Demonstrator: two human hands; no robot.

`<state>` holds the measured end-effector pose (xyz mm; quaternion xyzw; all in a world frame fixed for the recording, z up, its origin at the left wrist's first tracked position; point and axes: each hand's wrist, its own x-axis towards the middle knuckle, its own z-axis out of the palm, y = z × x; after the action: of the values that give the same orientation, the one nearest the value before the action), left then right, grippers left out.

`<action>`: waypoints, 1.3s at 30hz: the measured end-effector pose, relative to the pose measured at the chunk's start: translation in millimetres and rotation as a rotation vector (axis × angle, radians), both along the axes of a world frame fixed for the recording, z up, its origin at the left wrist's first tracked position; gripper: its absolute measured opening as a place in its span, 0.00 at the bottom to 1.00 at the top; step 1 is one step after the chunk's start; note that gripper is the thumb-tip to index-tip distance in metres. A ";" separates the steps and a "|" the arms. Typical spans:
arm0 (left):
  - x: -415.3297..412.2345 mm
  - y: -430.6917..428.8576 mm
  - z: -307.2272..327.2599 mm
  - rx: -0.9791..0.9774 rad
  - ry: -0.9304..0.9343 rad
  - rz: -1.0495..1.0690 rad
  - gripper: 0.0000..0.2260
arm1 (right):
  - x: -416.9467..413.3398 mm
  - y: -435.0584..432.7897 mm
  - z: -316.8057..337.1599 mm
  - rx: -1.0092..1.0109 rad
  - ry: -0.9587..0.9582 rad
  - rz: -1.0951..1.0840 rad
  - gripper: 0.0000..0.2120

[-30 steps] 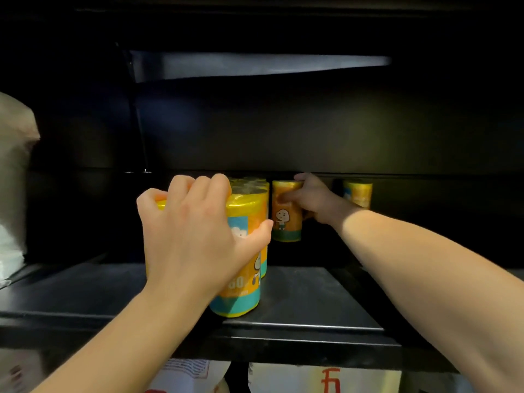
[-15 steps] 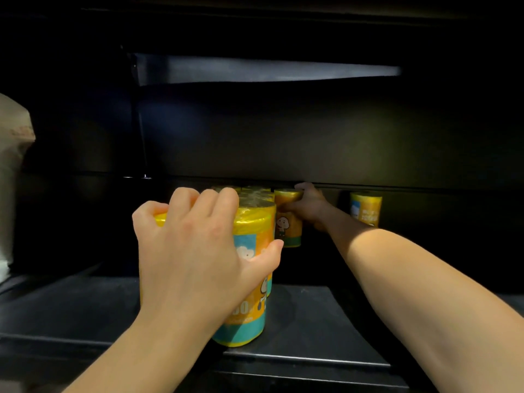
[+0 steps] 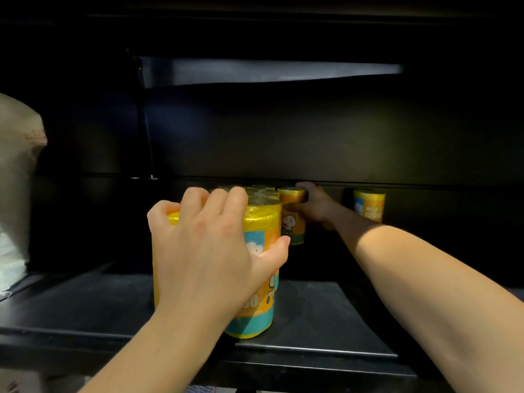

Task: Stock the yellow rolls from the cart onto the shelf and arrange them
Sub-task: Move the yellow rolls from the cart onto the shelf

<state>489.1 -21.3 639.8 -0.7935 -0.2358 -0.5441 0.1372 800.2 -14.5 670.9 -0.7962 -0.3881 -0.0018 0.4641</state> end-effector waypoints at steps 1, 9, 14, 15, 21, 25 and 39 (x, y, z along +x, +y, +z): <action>-0.1 0.3 -0.2 0.000 -0.003 -0.002 0.25 | -0.2 -0.1 -0.5 0.002 0.006 0.010 0.36; 0.3 0.7 0.3 -0.013 0.016 0.013 0.26 | -9.5 -6.5 0.1 -0.035 -0.096 -0.042 0.40; -1.7 -1.3 1.8 -0.038 0.029 0.032 0.29 | -26.5 -14.4 -0.2 -0.078 -0.122 -0.062 0.46; -2.5 -1.9 2.5 -0.054 0.040 0.038 0.29 | -30.9 -18.7 0.2 -0.078 -0.118 -0.064 0.47; -7.5 -14.2 11.7 -0.178 0.130 0.074 0.33 | -51.4 -58.4 0.0 -0.118 -0.183 -0.066 0.38; -10.1 -19.8 20.1 -0.237 0.148 0.098 0.40 | -71.6 -87.3 4.8 -0.161 -0.193 -0.079 0.41; -46.5 -62.0 13.0 -0.166 -0.062 -0.139 0.25 | -195.1 -217.8 -33.0 0.235 -0.242 0.309 0.18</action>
<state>442.6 -83.3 652.8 -0.7993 -0.2286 -0.5552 0.0256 605.1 -232.2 637.9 -0.6618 -0.5555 -0.0712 0.4984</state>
